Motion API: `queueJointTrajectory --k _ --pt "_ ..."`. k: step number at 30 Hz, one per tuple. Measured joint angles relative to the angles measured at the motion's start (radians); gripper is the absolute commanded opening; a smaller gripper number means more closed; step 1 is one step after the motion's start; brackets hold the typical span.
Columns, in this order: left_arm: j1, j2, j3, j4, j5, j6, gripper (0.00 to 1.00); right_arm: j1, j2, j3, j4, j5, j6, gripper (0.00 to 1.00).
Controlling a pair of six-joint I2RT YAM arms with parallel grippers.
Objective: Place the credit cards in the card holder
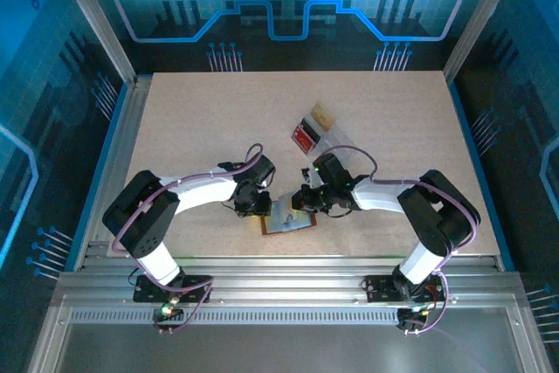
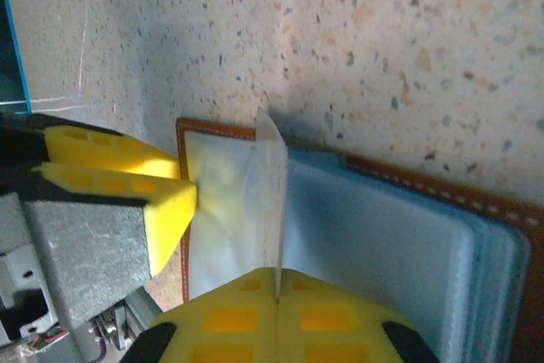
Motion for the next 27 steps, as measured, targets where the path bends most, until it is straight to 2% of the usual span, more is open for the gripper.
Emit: queueJointTrajectory --k 17,27 --pt "0.000 0.000 -0.001 0.002 0.000 0.000 0.25 0.026 -0.011 -0.018 -0.027 0.032 -0.040 0.00" --pt "0.002 0.000 -0.002 0.003 0.003 0.000 0.25 0.031 0.019 0.034 -0.113 0.040 -0.079 0.00"
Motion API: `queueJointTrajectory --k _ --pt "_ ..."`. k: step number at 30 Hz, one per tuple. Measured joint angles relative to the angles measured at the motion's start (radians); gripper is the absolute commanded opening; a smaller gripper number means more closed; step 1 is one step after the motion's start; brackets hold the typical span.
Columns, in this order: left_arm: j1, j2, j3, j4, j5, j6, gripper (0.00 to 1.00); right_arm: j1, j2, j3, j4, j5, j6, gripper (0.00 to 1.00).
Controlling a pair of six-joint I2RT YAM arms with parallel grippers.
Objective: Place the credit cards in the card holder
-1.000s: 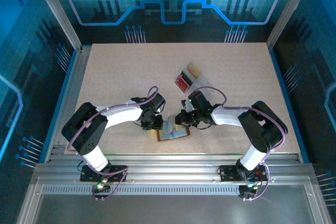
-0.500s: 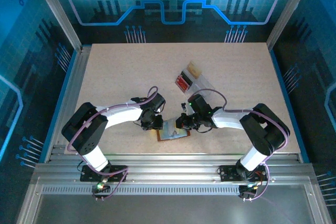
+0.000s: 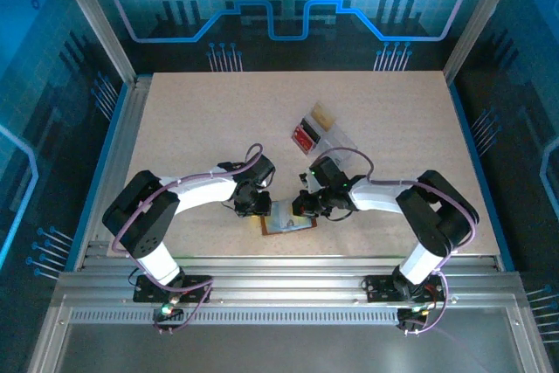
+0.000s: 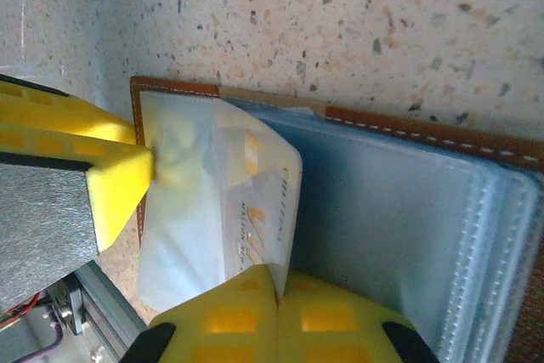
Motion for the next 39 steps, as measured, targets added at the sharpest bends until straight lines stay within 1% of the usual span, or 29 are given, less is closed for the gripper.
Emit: queueJointTrajectory --k 15,25,39 --pt "0.000 -0.005 -0.008 0.009 0.000 -0.008 0.25 0.001 0.010 0.048 -0.099 0.014 -0.048 0.00" --pt "0.000 -0.011 -0.018 0.021 0.000 -0.010 0.25 0.001 0.013 0.107 -0.219 0.019 -0.089 0.00" --pt "0.000 -0.012 -0.019 0.023 0.000 -0.011 0.25 0.001 0.065 0.162 -0.274 0.010 -0.113 0.00"
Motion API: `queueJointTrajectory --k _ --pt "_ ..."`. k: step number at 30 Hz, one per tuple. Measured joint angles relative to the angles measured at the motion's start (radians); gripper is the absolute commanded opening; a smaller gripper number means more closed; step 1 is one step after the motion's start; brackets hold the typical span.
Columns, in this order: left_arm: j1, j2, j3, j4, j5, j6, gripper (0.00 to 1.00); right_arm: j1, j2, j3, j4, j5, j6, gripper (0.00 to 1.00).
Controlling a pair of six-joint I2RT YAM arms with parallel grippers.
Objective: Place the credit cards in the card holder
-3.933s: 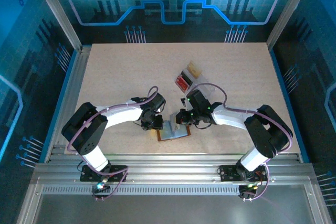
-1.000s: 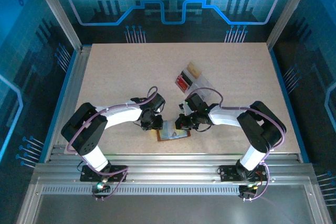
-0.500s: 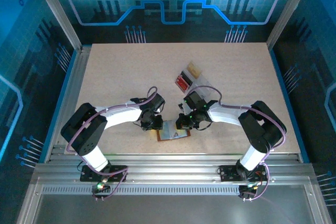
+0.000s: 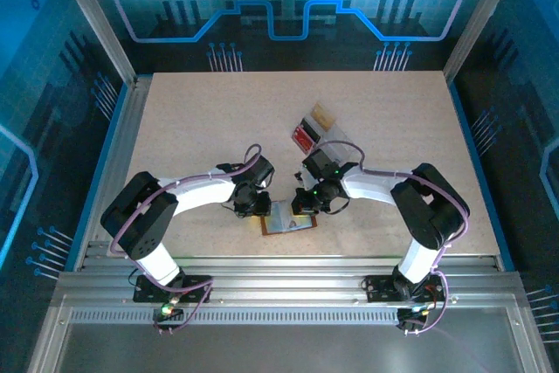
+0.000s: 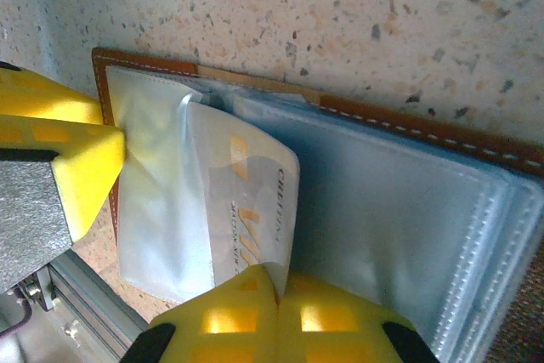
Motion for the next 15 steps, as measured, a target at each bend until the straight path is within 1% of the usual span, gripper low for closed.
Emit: queueJointTrajectory --k 5,15 --pt "0.000 0.000 -0.001 0.000 0.000 -0.004 0.25 0.000 0.021 0.031 -0.030 -0.004 -0.009 0.00" --pt "0.000 -0.005 -0.009 0.011 0.000 -0.006 0.25 0.000 -0.003 0.008 -0.019 -0.002 -0.037 0.00"
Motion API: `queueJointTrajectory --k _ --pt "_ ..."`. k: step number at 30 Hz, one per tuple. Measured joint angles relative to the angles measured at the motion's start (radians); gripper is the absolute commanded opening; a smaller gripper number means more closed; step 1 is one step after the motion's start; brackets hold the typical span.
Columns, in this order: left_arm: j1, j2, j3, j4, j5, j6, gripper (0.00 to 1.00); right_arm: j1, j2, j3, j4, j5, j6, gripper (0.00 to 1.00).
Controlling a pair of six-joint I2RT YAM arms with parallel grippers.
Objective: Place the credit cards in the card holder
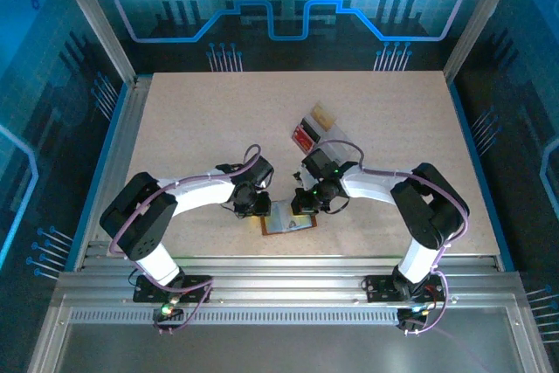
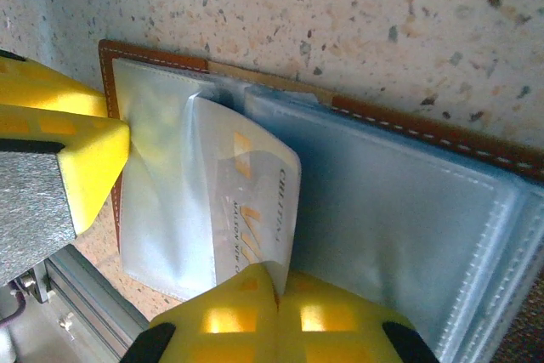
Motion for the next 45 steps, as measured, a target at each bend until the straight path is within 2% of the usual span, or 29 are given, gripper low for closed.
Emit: queueJointTrajectory --k 20,45 --pt "0.000 0.000 -0.003 0.003 0.000 0.000 0.25 -0.001 0.005 0.036 -0.103 -0.010 -0.061 0.00" --pt "0.000 0.000 -0.003 0.003 0.000 0.000 0.25 -0.001 0.062 0.098 -0.127 -0.007 -0.055 0.00"
